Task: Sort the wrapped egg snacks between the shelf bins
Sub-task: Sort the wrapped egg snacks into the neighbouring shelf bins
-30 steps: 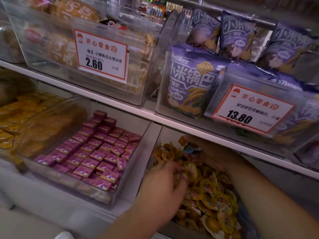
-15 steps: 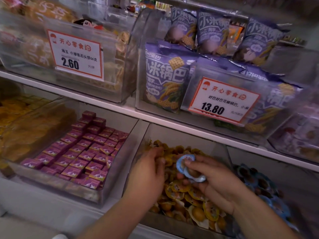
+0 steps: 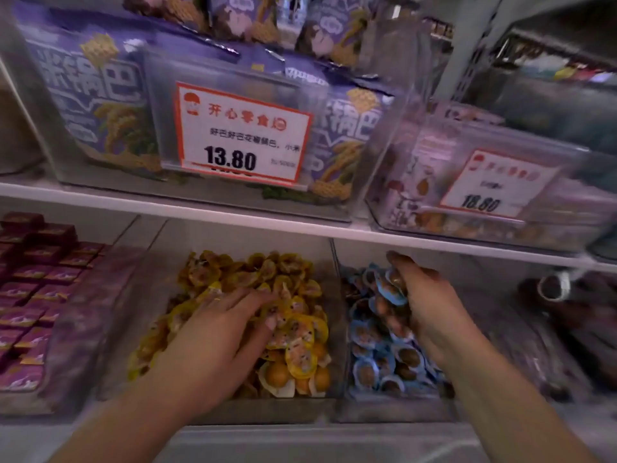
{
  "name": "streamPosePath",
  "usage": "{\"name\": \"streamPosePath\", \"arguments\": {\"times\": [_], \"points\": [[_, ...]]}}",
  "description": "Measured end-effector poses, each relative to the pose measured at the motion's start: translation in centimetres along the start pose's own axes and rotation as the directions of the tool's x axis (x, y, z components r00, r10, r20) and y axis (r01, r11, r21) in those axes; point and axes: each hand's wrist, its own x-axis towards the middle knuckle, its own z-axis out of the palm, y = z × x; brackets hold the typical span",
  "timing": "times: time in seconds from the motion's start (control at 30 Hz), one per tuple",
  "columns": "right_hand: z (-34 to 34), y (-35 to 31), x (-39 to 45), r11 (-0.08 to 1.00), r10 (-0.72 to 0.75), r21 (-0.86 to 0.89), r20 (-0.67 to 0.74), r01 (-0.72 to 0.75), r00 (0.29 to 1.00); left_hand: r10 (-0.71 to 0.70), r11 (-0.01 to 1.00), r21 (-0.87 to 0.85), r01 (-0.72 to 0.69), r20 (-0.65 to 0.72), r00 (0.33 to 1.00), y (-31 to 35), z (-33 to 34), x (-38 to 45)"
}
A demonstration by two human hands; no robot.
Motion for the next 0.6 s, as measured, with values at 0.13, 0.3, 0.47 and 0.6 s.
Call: {"name": "streamPosePath", "arguments": {"times": [0.13, 0.3, 0.47, 0.6], "points": [[-3.0, 2.2, 4.0, 0.951, 0.192, 0.247, 0.005, -0.188, 0.981, -0.034, 0.999, 0.027, 0.033, 0.054, 0.998, -0.1, 0.8, 0.6], [-5.0, 3.2, 6.1, 0.908, 0.167, 0.364, 0.143, -0.208, 0.976, -0.099, 0.995, 0.031, 0.096, 0.083, 0.992, -0.5, 1.0, 0.8], [-3.8, 2.5, 4.7, 0.99, -0.028, 0.136, -0.058, 0.035, 0.998, -0.168, 0.977, 0.157, 0.145, 0.149, 0.974, -0.6, 0.4, 0.6], [-0.8, 1.2, 0.5, 0.837, -0.496, -0.264, 0.002, 0.479, 0.868, -0.267, 0.92, 0.333, 0.206, 0.147, 0.953, -2.0, -1.1, -0.1]]}}
